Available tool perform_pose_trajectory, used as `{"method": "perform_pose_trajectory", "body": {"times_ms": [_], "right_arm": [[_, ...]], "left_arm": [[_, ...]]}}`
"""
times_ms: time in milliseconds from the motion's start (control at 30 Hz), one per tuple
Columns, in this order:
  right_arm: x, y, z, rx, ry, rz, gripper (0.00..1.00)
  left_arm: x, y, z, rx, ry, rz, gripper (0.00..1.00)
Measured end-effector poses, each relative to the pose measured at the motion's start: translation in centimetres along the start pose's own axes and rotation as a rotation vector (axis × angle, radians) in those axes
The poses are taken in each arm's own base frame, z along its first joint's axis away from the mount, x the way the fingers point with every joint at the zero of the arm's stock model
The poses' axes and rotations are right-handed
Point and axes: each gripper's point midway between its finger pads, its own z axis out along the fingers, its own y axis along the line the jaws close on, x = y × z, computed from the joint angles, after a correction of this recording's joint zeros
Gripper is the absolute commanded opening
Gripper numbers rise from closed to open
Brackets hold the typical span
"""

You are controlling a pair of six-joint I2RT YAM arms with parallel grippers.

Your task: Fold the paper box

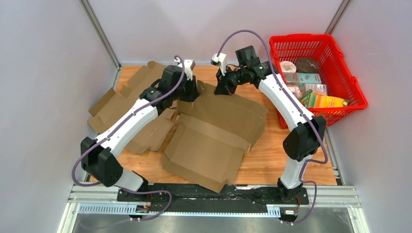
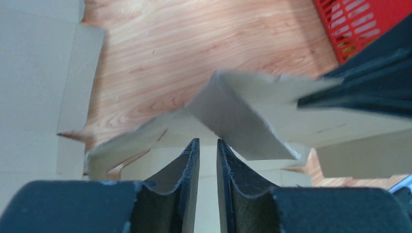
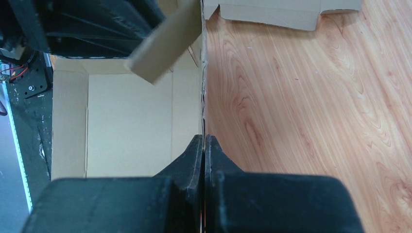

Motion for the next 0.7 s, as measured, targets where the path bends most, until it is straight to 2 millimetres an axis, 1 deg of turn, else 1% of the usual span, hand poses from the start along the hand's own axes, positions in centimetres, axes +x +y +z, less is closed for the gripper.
{"method": "perform_pose_trajectory", "body": {"times_ms": [100,200,233,267,300,367,467,567,700], "right_arm": [[-0.1,0.1,-0.1,0.002,-0.002,-0.003,0.00],[-0.1,0.0,-0.2,0.010,0.003,-0.003,0.00],[0.0,0.0,-0.2,0.012,0.007,-0.002,0.00],[0.1,0.1,-0.2,0.012,0.011,0.002,0.00],[0.3,0.1,-0.2,0.010,0.016,0.005,0.00],[0.5,0.2,-0.3,0.006,0.022,0.005,0.00],[0.8,0.4,-0.2,-0.001,0.028,-0.001,0.00],[1.3,0.8,-0.3,-0.020,0.033,-0.011,0.00],[1.6,1.7,-0.6,-0.072,0.039,-0.050,0.00]], "left_arm": [[2.1,0.9,-1.6,-0.016,0.002,0.019,0.28],[4.2,1.8,-4.2,-0.019,-0.033,0.029,0.27],[4.9,2.0,-5.0,-0.015,-0.045,0.032,0.27],[5.5,2.1,-5.6,-0.009,-0.062,0.034,0.23],[6.0,2.2,-5.9,-0.006,-0.073,0.035,0.21],[6.5,2.3,-5.8,-0.006,-0.077,0.035,0.15],[7.6,2.4,-4.3,-0.032,-0.062,0.044,0.11],[9.0,2.6,-2.9,-0.074,-0.046,0.058,0.11],[9.9,3.7,-1.1,-0.151,-0.034,0.060,0.11]]}}
